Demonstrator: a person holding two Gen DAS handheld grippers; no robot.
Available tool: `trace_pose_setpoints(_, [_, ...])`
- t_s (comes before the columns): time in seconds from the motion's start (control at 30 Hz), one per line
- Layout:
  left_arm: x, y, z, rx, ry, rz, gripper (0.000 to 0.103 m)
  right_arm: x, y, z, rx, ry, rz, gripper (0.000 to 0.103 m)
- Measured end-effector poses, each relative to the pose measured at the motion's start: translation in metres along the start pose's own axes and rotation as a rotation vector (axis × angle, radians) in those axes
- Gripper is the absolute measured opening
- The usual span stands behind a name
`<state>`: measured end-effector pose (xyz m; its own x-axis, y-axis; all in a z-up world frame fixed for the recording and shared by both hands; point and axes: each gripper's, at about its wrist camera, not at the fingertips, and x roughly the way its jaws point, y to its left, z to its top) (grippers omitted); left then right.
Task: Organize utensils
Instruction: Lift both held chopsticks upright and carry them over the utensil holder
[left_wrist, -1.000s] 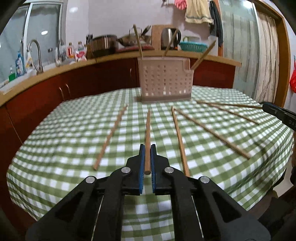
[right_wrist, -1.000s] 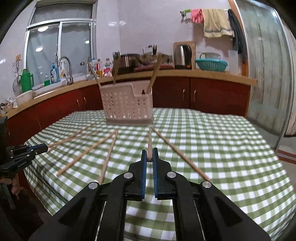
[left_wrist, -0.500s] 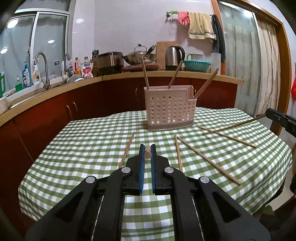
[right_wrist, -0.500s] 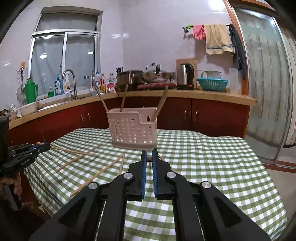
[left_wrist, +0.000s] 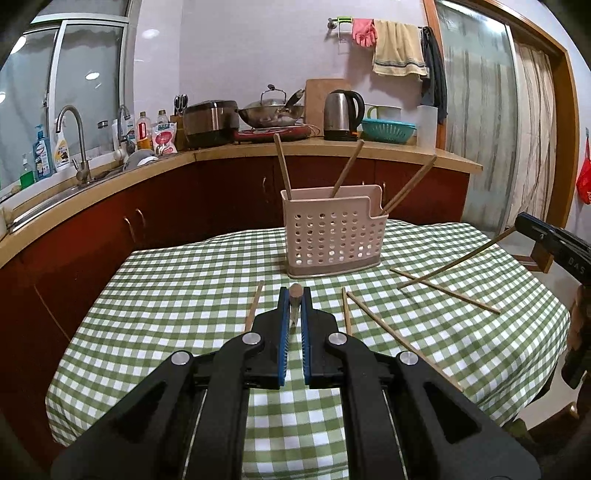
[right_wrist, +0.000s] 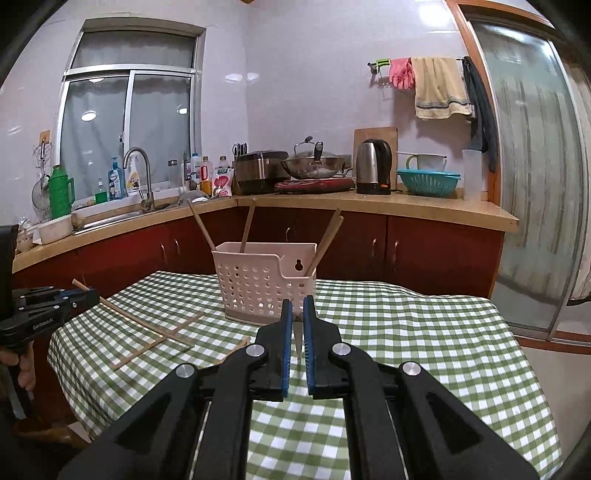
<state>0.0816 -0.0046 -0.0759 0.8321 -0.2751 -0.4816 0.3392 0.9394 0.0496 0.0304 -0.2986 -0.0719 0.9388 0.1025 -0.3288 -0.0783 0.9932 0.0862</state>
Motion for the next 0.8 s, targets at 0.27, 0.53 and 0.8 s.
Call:
trace_pose_setpoints(0.27, [0.017, 0.006, 0.026, 0.008, 0.004, 0.001, 0.007, 0.027, 0.0, 0.024, 0.001, 0.0, 0.013, 0.007])
trace_pose_setpoints(0.53, [0.035, 0.006, 0.045, 0.023, -0.017, 0.002, 0.007, 0.049, 0.0, 0.042, -0.008, -0.02, 0.014, 0.007])
trace_pose_setpoints(0.8, [0.047, 0.005, 0.057, 0.023, -0.029, -0.014, 0.006, 0.067, -0.001, 0.046, -0.01, -0.01, 0.005, 0.007])
